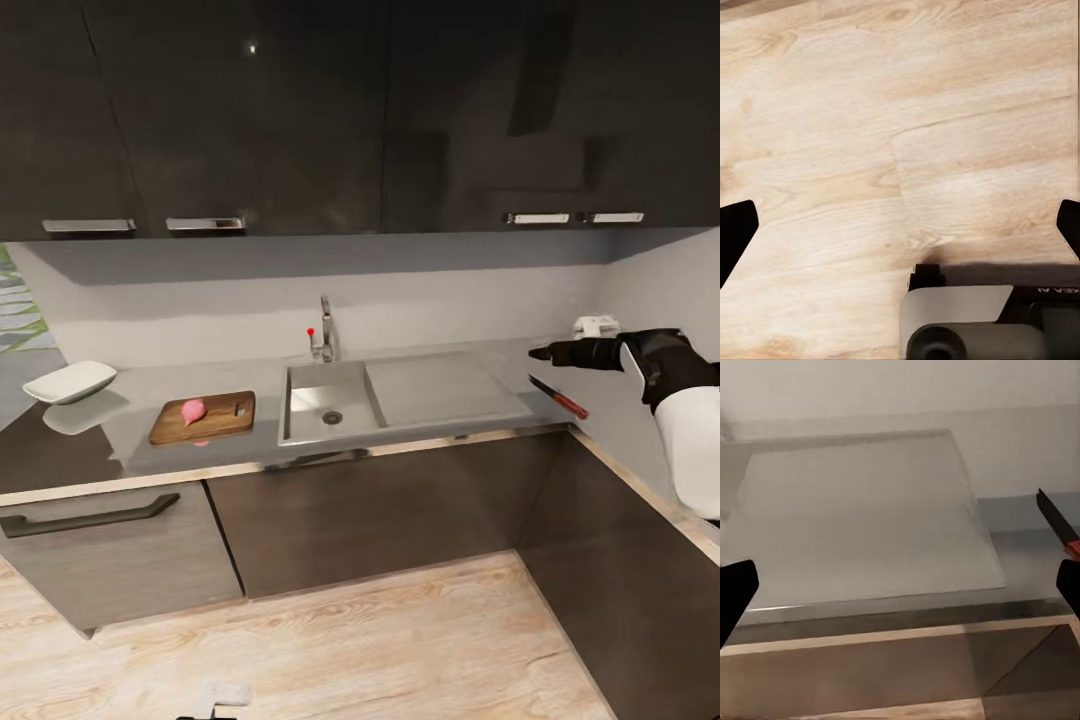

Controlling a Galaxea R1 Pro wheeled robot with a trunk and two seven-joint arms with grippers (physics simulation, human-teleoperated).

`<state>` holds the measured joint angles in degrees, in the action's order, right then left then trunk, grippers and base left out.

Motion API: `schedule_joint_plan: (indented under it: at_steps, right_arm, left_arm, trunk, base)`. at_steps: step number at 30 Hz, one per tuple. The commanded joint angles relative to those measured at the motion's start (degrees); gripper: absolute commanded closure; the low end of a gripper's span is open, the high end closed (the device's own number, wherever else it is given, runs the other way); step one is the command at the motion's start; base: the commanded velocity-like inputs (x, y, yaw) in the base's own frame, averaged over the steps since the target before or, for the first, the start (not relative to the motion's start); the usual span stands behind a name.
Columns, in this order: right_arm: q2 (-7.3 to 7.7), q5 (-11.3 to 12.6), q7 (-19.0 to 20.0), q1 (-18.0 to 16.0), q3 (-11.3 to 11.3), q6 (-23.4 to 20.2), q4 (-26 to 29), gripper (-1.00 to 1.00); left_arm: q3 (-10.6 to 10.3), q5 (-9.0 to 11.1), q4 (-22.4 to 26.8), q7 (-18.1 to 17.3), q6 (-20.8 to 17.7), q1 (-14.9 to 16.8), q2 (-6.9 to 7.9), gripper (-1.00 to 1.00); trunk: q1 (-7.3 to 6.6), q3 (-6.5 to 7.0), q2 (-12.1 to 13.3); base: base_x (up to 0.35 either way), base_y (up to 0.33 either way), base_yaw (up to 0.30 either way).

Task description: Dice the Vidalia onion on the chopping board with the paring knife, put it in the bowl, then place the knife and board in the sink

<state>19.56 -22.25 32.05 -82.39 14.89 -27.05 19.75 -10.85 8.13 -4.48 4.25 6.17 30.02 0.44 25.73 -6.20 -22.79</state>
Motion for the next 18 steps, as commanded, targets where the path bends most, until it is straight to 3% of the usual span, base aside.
schedule_joint_plan:
  at_steps: [1,10,18]
  right_arm:
    - [0.03,-0.5,0.5,-0.1,0.5,0.2,-0.3,-1.00]
    - [0.31,-0.6,0.3,0.0,0.5,3.2,-5.2,-1.00]
    - [0.66,-2.2,-0.4,0.2,0.5,4.1,-6.3,-1.00]
  left_arm:
    - [-0.5,0.6,-0.3,0.0,0.4,0.1,-0.05,-1.00]
    - [-0.3,0.6,-0.2,0.1,0.2,0.1,-0.17,-1.00]
    - [-0.2,0.6,-0.3,0.0,-2.7,0.1,-0.11,-1.00]
  trunk:
    - [0.06,-0.12,-0.1]
    - [0.06,-0.12,-0.1]
    - [0.06,-0.12,-0.1]
  base:
    - [0.230,-0.215,0.000]
    - [0.242,-0.224,0.000]
    - [0.246,-0.227,0.000]
